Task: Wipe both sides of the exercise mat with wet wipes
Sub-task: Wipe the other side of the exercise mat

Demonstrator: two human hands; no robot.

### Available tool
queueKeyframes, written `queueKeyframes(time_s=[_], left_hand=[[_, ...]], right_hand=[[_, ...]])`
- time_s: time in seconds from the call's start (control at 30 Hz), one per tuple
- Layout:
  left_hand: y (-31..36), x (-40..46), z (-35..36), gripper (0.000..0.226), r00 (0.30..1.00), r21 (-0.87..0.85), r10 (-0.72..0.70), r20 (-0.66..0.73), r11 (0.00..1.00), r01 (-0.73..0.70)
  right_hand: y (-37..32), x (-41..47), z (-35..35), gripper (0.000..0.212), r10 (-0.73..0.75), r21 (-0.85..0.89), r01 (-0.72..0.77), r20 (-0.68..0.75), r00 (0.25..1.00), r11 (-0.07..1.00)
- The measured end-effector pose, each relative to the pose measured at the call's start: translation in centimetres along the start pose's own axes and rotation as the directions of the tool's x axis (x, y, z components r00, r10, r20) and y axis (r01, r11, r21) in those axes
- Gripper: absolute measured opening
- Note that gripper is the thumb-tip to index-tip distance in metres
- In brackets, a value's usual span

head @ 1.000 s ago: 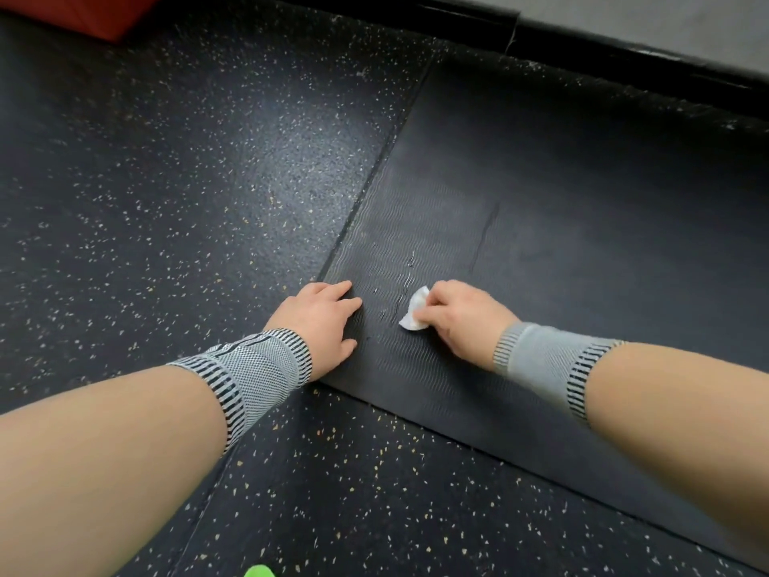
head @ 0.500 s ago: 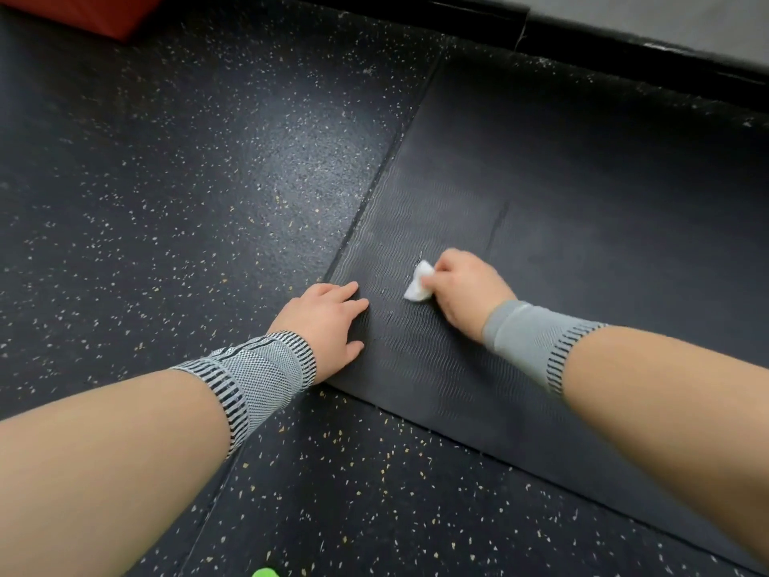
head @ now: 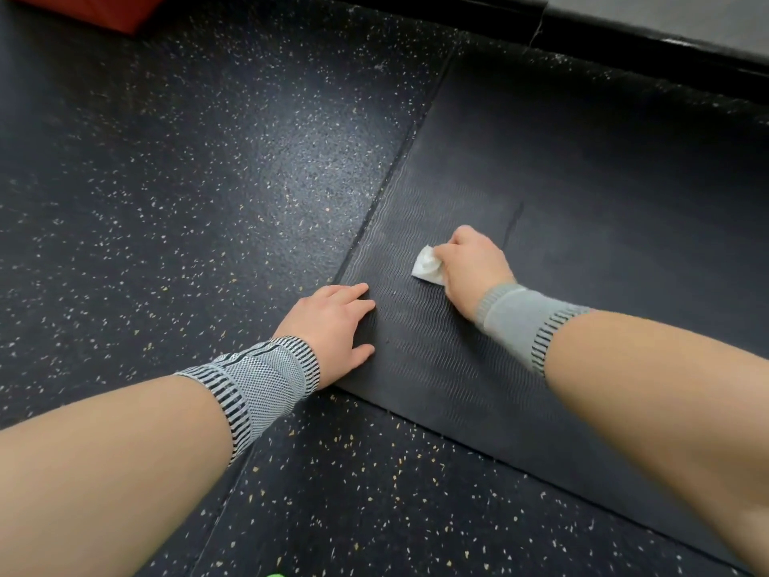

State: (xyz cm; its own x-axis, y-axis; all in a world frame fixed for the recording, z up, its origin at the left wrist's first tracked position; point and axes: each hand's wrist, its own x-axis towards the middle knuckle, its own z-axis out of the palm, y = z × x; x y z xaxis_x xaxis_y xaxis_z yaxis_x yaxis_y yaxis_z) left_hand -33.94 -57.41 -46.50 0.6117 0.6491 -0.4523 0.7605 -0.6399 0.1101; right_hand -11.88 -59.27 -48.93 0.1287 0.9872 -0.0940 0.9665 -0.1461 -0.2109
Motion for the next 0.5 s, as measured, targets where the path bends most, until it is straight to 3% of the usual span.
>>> queueKeyframes(time_s=[0.1, 0.13, 0.2, 0.27, 0.3, 0.37, 0.43, 0.5], left_hand=[[-0.1, 0.1, 0.1, 0.069, 1.0, -0.003, 0.012, -0.028, 1.0, -0.012], [-0.2, 0.1, 0.2, 0.069, 0.999, -0.009, 0.013, -0.038, 1.0, -0.014], [-0.4, 0.0, 0.4, 0.069, 0.999, -0.018, 0.009, -0.05, 1.0, -0.01], [-0.5, -0.3, 0.5, 0.068, 0.999, -0.028, -0.009, -0.054, 1.0, 0.008], [-0.7, -0.4, 0.5, 0.067, 0.998, -0.034, -0.017, -0.057, 0.999, 0.015], [-1.1, -0.6, 0.4, 0.062, 0.997, -0.044, -0.021, -0.075, 0.999, 0.018], [-1.6, -0.5, 0.4, 0.056, 0.994, -0.052, -0.02, -0.104, 0.999, 0.014], [-2.1, -0.4, 0.3, 0.051, 0.991, -0.07, -0.032, -0.13, 0.997, 0.023]], right_hand=[[-2.3, -2.9, 0.4, 0.015, -0.292, 0.101, 0.295, -0.048, 0.955, 0.95], [-2.4, -3.7, 0.4, 0.017, -0.383, 0.176, 0.38, -0.019, 0.924, 0.908], [-1.7, -3.2, 0.4, 0.013, -0.496, 0.115, 0.485, 0.1, 0.863, 0.867], [0.1, -0.7, 0.5, 0.009, -0.359, 0.028, 0.359, -0.004, 0.934, 0.933], [1.3, 0.8, 0.5, 0.009, -0.197, -0.005, 0.197, -0.041, 0.98, 0.98], [2.7, 2.7, 0.6, 0.02, 0.054, -0.03, -0.057, -0.098, 0.994, 0.998], [1.2, 2.5, 0.7, 0.025, 0.061, -0.016, -0.062, -0.094, 0.994, 0.998], [-2.3, 0.5, 1.0, 0.023, -0.147, 0.06, 0.149, -0.041, 0.988, 0.987]])
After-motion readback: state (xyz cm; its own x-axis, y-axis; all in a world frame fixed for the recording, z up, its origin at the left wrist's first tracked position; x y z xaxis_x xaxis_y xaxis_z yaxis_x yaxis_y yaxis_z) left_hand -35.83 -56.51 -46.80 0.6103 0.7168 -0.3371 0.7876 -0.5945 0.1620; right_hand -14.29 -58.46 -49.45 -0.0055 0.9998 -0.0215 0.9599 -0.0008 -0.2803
